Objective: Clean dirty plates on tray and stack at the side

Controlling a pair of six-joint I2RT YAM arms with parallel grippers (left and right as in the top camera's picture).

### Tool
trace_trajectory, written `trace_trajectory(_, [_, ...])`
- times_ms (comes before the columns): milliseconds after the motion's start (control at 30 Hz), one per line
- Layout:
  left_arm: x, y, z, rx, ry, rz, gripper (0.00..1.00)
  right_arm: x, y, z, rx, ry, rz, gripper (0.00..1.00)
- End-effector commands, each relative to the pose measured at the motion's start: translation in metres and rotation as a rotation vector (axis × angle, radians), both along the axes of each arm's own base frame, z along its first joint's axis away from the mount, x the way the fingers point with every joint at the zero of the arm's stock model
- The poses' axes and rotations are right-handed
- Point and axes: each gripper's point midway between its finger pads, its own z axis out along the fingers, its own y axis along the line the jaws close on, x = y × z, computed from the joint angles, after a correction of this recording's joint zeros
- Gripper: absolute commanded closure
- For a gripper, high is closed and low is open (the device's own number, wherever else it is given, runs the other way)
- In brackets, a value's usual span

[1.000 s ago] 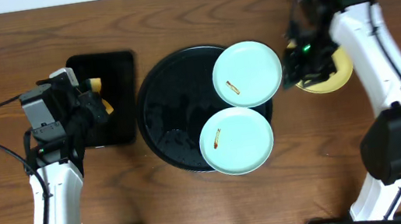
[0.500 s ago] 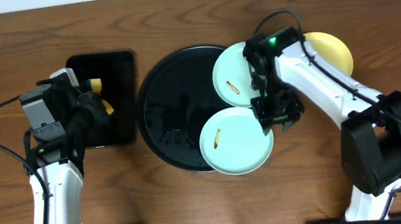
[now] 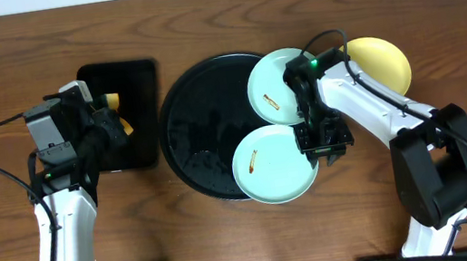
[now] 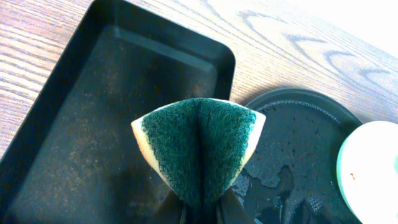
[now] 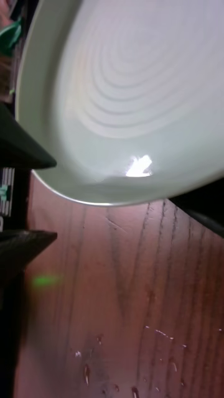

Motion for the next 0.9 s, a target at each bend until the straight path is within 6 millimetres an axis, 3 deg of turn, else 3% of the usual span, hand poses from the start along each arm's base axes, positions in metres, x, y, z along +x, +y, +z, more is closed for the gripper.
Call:
trace_trajectory(0, [0.002,0.001,0.005,0.014,-0.015,-0.014,0.93,0.000,0.004,0.004,0.004,-0.021,-0.033,0.73])
trace_trajectory(400, [0.002,0.001,0.005,0.014,-0.017,-0.013,0.92,0.001,0.011,-0.010,0.002,-0.068,-0.070,0.73])
trace_trajectory(533, [0.002,0.001,0.005,0.014,-0.018,-0.013,0.94,0.007,0.019,-0.009,0.025,-0.110,-0.059,0.89])
trace_trajectory(567, [0.002,0.001,0.005,0.014,-0.018,-0.013,0.93,0.009,0.021,-0.007,0.033,-0.124,-0.057,0.97])
trace_trajectory(700, [0.002,0.001,0.005,0.015,-0.018,-0.013,0.92,0.023,0.027,0.011,0.079,-0.221,-0.072,0.99])
trace_trajectory(867, [0.003,0.001,0.006,0.016,-0.022,-0.013,0.93,0.056,0.035,0.059,0.158,-0.461,-0.072,0.99])
